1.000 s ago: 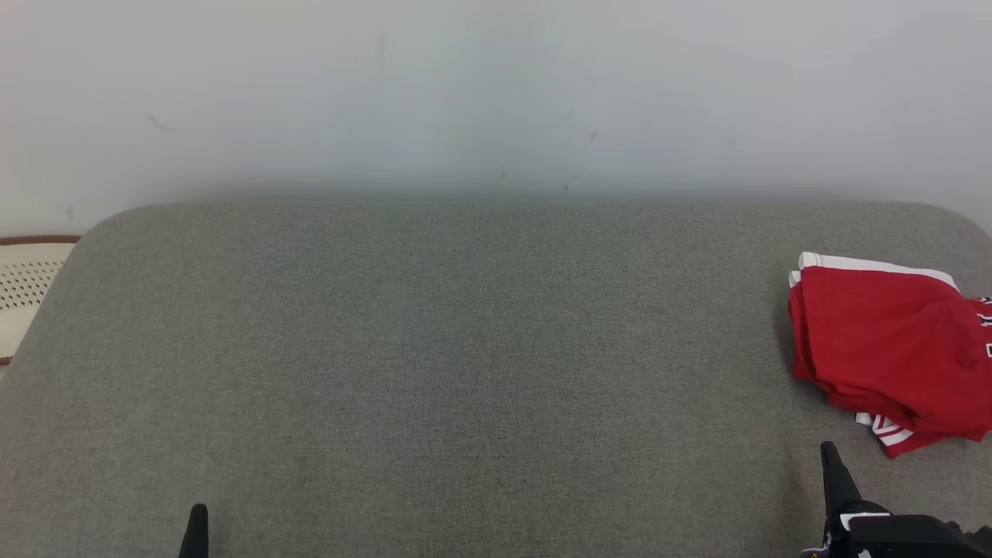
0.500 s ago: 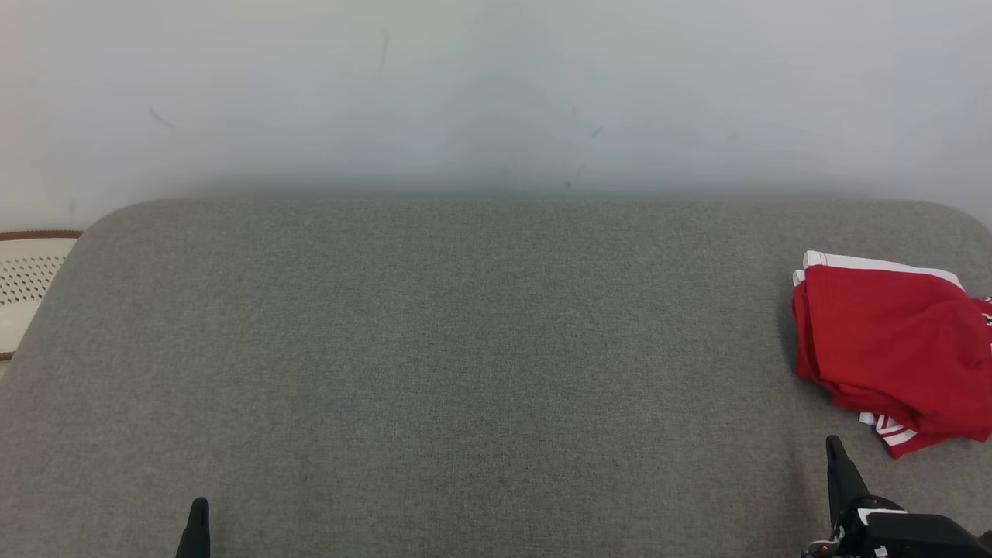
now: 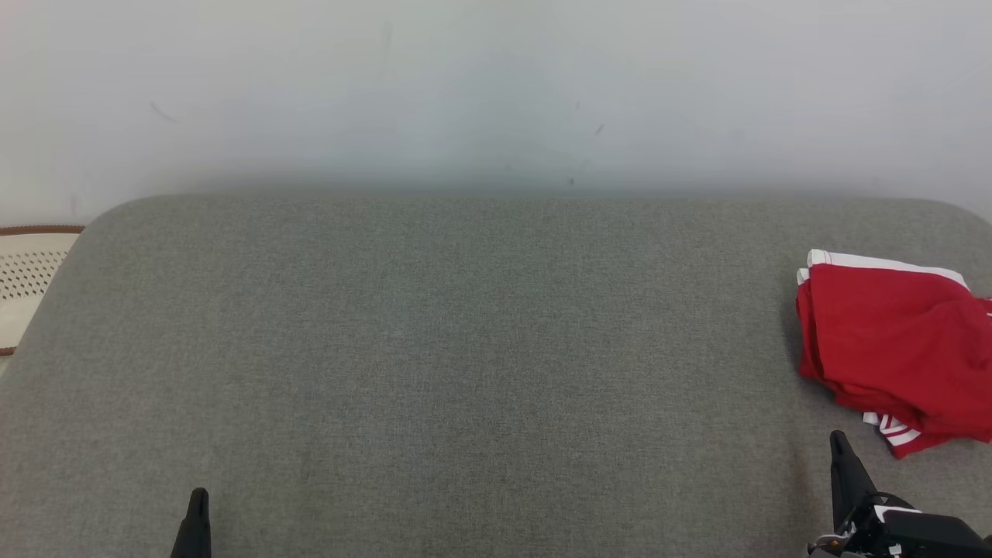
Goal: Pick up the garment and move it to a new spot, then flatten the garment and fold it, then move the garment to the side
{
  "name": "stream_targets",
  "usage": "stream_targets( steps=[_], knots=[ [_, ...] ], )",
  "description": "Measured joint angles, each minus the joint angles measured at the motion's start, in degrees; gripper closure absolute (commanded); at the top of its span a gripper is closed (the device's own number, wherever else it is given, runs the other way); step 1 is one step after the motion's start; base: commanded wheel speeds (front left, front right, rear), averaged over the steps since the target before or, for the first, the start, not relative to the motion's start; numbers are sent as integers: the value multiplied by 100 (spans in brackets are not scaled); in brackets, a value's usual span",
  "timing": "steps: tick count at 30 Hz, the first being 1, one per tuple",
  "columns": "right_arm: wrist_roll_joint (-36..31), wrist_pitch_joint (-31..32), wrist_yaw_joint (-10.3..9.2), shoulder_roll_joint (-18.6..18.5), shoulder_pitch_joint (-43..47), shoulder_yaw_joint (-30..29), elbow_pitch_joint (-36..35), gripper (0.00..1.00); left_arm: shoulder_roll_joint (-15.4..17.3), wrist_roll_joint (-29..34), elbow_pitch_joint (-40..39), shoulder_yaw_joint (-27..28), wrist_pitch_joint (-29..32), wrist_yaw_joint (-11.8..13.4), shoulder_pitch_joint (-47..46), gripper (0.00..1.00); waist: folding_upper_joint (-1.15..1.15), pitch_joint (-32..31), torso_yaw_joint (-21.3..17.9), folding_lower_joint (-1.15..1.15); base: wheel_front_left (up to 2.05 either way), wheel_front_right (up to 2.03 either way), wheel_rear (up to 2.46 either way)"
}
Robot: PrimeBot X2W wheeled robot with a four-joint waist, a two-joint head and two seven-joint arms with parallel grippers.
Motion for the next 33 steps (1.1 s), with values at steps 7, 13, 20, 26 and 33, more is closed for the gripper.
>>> stream_targets(
  steps=[7, 13, 20, 26, 33],
  knots=[
    [294, 73, 0, 2, -9, -36, -41, 100, 4, -243, -10, -2, 60, -9, -29, 100, 0, 18, 12, 0, 0, 0, 0],
    [330, 86, 0, 2, -12, -45, -48, 100, 7, -298, -11, -2, 69, -12, -31, 100, 0, 19, 14, -1, 0, 0, 0],
    [330, 86, 0, 3, -12, -45, -49, 100, 8, -298, -11, -2, 69, -13, -31, 100, 0, 19, 14, -1, 0, 0, 0],
    [330, 86, 0, 3, -13, -45, -49, 100, 8, -298, -11, -2, 69, -14, -31, 100, 0, 19, 14, -1, 0, 0, 0],
    [330, 86, 0, 3, -13, -45, -49, 100, 8, -298, -11, -2, 69, -14, -32, 100, 0, 19, 13, -1, 0, 0, 0]
  ],
)
